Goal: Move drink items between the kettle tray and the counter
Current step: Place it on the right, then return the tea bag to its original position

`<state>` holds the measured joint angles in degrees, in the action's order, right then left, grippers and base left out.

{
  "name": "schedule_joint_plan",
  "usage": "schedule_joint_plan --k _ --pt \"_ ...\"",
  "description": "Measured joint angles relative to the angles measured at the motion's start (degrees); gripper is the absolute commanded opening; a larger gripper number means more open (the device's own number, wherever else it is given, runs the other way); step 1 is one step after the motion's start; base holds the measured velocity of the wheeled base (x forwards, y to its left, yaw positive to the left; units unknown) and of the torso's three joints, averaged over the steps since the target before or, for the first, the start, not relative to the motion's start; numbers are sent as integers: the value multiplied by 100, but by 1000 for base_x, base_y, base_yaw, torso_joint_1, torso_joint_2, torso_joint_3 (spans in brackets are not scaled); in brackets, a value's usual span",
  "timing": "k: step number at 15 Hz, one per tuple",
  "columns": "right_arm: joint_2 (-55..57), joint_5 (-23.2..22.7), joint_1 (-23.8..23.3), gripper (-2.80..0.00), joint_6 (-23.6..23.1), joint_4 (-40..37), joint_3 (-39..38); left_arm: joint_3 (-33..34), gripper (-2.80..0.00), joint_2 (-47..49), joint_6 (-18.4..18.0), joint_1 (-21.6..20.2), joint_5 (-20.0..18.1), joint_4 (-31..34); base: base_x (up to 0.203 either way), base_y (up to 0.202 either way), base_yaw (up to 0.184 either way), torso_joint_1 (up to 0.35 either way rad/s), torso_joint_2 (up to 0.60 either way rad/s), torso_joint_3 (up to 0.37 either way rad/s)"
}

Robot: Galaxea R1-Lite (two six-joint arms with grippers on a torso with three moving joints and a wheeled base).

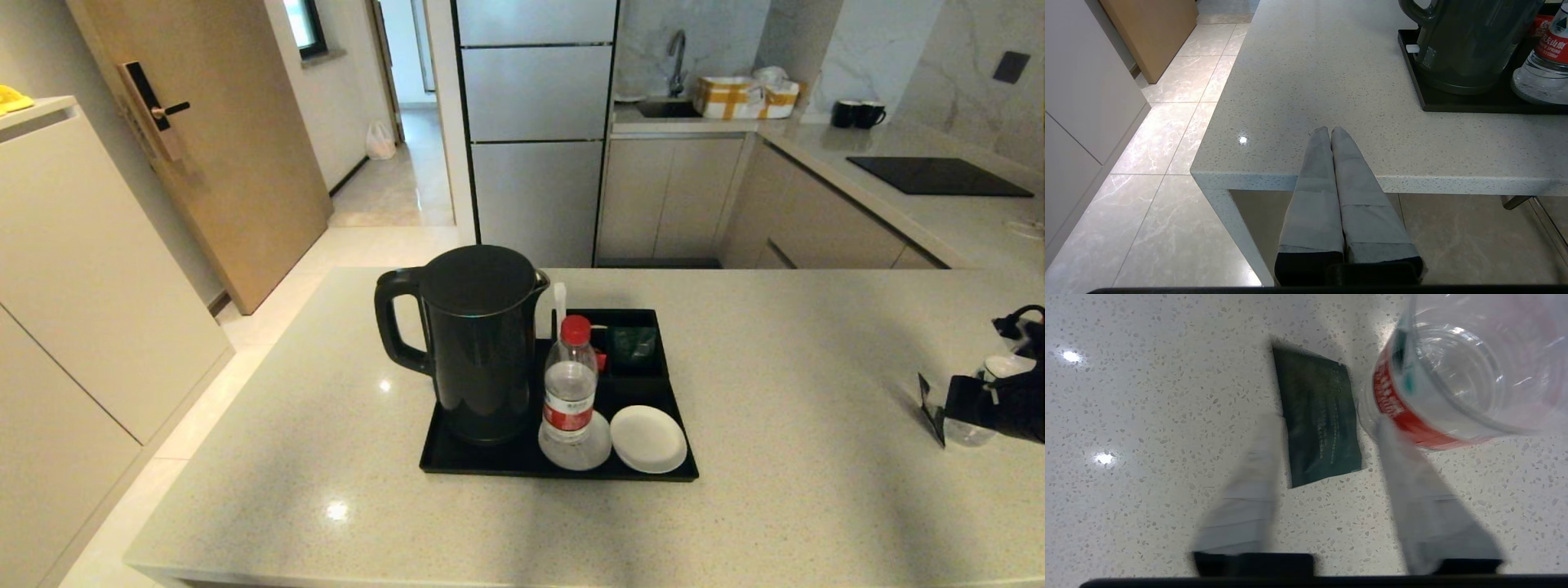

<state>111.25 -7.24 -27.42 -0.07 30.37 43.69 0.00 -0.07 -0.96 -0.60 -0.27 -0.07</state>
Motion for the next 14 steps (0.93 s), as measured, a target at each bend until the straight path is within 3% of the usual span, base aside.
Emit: schedule_joint_plan --k 14 --pt "-502 -140 149 0 -35 -29 -425 0 -280 0 -2 7 1 0 0 0 0 0 0 0"
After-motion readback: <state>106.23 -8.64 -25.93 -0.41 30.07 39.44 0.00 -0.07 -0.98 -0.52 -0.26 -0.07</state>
